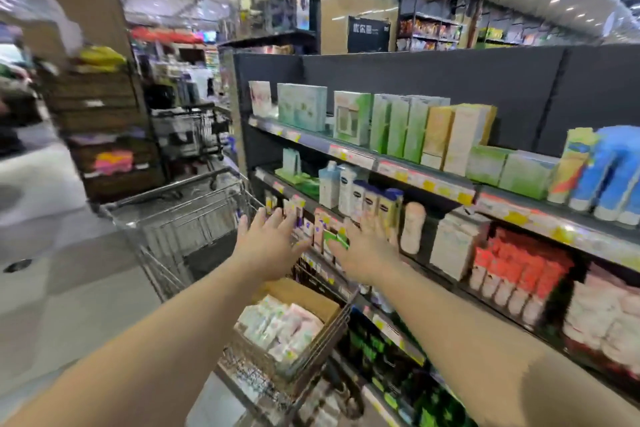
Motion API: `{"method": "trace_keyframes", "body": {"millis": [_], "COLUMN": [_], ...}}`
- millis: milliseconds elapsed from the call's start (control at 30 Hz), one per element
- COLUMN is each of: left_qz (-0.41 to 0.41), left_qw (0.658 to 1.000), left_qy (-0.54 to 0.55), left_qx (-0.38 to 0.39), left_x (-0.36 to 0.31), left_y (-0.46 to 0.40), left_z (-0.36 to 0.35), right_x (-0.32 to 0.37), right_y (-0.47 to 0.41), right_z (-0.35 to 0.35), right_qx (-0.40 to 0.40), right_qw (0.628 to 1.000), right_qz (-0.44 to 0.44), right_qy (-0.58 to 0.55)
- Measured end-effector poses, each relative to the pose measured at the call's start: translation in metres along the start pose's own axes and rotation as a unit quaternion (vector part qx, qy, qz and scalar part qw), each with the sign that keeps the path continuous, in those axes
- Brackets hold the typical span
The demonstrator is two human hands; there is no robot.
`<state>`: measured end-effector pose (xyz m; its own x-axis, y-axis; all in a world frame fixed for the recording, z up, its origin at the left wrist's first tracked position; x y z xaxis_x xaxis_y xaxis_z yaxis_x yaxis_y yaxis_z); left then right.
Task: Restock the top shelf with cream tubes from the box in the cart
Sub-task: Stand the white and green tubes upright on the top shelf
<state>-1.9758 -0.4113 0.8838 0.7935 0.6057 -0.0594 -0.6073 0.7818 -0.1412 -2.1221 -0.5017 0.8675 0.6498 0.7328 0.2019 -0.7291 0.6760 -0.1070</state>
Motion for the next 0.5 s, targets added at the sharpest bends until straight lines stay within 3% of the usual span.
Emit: {"method": "trace_keyframes", "body": {"millis": [500], "left_qz": [0.101], "left_qw": [0.993], "left_qy": [0.0], "left_qx": [0.056], "left_x": [0.089], "left_y": [-0.196], "left_z": [-0.11], "right_x": [-0.009], "right_y": [-0.236], "right_z": [-0.115], "right_qx": [0.046], "right_qw": [0.997], "right_qz": [0.031], "right_qy": [-0.058]}}
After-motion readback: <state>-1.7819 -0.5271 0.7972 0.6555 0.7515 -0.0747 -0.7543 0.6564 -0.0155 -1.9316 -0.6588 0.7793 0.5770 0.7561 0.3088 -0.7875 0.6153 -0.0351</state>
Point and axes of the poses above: each hand's wrist, its own y-axis away from the middle knuckle, its own z-axis out of the back of the hand, x = y × z, the point moved 8 cm from there along -y, towards the middle knuckle, and after that the axes turned 14 degrees about z, right-handed, at the moved point
